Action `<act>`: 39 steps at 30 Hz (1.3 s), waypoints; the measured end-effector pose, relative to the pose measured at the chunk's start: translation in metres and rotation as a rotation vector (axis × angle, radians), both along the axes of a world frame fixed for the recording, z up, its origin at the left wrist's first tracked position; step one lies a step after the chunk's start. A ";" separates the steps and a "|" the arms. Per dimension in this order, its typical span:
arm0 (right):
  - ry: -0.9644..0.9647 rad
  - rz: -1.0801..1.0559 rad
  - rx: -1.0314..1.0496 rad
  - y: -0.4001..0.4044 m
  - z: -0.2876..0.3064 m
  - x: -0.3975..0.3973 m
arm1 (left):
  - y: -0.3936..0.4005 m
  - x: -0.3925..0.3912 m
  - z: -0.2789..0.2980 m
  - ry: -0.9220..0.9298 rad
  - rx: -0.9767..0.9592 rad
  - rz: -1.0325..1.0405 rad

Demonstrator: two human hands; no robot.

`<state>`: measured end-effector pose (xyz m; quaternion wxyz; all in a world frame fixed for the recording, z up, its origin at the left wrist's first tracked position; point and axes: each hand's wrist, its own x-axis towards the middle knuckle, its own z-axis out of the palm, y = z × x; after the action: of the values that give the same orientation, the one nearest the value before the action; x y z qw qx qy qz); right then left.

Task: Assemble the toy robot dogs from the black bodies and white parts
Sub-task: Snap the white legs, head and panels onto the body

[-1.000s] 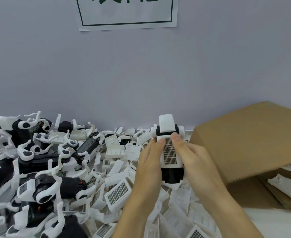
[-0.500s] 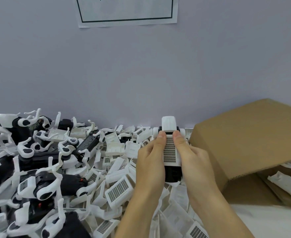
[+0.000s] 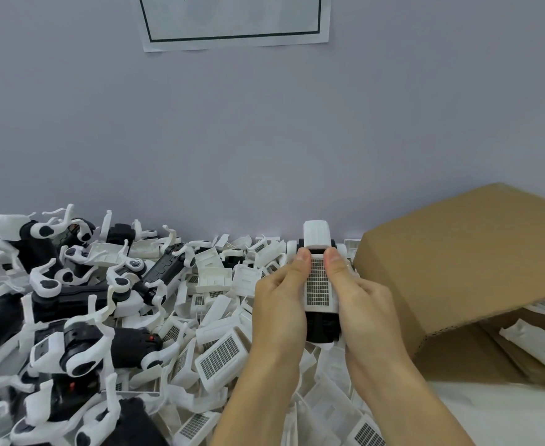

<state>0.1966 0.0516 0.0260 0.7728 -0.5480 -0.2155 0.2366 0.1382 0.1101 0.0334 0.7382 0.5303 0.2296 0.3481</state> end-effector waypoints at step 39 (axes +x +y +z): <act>-0.150 0.175 0.000 -0.011 -0.005 0.027 | 0.015 0.000 -0.015 -0.154 -0.054 -0.206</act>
<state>0.2240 0.0407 0.0206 0.7309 -0.5435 -0.3196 0.2614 0.1381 0.1247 0.0184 0.7995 0.5028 0.1257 0.3038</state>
